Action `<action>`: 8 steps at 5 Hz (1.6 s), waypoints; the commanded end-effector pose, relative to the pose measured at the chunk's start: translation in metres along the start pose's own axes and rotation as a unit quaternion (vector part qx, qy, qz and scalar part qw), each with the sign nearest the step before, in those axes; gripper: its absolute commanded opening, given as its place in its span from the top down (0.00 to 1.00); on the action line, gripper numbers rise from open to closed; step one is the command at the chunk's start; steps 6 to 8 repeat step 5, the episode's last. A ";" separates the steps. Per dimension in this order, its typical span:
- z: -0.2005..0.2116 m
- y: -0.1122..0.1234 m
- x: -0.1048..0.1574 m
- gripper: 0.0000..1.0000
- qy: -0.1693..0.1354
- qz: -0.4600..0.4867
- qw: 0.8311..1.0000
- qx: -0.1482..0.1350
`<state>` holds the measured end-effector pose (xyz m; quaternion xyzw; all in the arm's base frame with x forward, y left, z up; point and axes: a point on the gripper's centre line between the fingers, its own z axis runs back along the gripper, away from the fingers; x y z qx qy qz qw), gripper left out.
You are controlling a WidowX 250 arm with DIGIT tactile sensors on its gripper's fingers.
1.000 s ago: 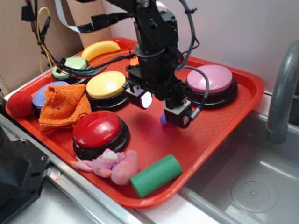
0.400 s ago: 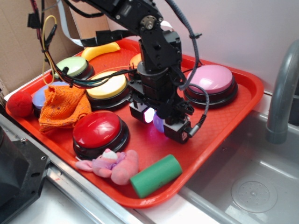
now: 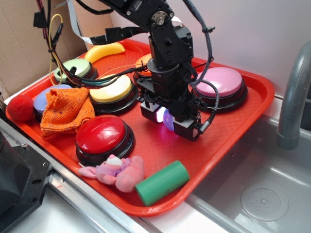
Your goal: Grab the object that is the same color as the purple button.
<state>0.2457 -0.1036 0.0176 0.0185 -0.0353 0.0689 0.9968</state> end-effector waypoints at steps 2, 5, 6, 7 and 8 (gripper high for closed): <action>0.120 0.054 -0.003 1.00 -0.004 0.018 0.999 -0.037; 0.177 0.097 0.011 1.00 -0.023 0.062 0.997 -0.029; 0.177 0.097 0.011 1.00 -0.023 0.062 0.997 -0.029; 0.177 0.097 0.011 1.00 -0.023 0.062 0.997 -0.029; 0.177 0.097 0.011 1.00 -0.023 0.062 0.997 -0.029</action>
